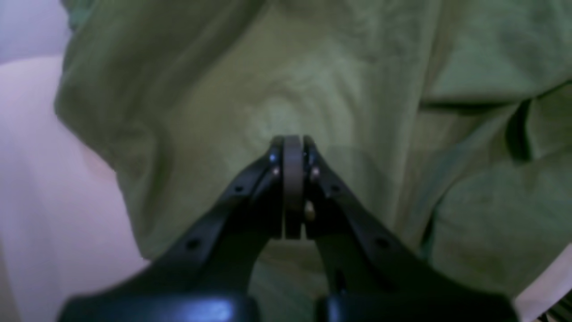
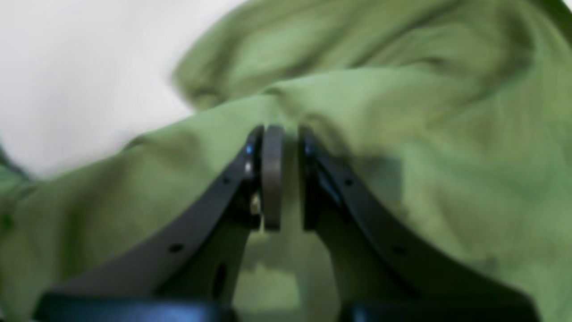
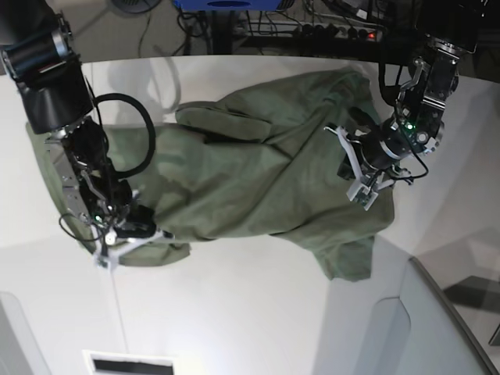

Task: Layout the t-shirt on the table in an organized manner, then fold the t-shirt properly
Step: 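Drag the shirt with both grippers to spread it flat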

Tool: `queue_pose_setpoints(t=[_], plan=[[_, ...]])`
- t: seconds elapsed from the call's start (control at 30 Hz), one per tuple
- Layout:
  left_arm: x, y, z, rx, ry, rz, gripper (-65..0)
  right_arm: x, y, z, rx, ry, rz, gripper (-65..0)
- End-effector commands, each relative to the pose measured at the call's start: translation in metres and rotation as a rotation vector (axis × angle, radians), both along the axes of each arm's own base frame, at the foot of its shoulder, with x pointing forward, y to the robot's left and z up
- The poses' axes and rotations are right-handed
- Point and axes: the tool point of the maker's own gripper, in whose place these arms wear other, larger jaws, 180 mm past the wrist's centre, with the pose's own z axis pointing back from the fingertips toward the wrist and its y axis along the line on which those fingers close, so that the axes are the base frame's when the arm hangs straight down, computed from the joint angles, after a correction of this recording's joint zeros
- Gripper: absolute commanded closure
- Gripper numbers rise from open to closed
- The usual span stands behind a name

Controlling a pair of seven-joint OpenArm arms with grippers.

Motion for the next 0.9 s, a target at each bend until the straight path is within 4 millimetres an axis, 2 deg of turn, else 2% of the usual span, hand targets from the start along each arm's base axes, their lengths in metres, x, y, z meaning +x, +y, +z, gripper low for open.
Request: queue_pose_setpoints(t=[0.0,0.1,0.3,0.43,0.57,0.77,0.87], plan=[[-0.001,-0.002,0.003,-0.003,-0.014,-0.018,0.0,0.008,-0.004,0.004,0.004,-0.019,-0.012,-6.0],[-0.01,-0.007,-0.005,0.001,0.016,-0.04,0.0,0.009,-0.021,-0.009,-0.002,0.021,-0.049,-6.0],[-0.034,0.01,-0.036,0.028,0.115,-0.004,0.0,0.0,-0.057,-0.046,-0.043,0.14,-0.095,-5.9],[-0.051,0.021,-0.052,0.043,0.171,0.019,0.0,0.008,-0.077,-0.053,-0.085,0.11,-0.113,-5.9],[-0.065,0.029,-0.057,0.064,0.2,0.01,0.0,0.029,-0.087,-0.04,-0.168,0.052,-0.054,-5.9],[-0.082,0.03,-0.063,0.066,0.232,0.008,0.0,0.068,-0.092,-0.005,-0.277,-0.068,0.016,-6.0],[-0.084,0.031,-0.063,0.066,0.233,0.012,0.0,0.086,-0.093,0.013,-0.286,-0.119,0.015,-6.2]])
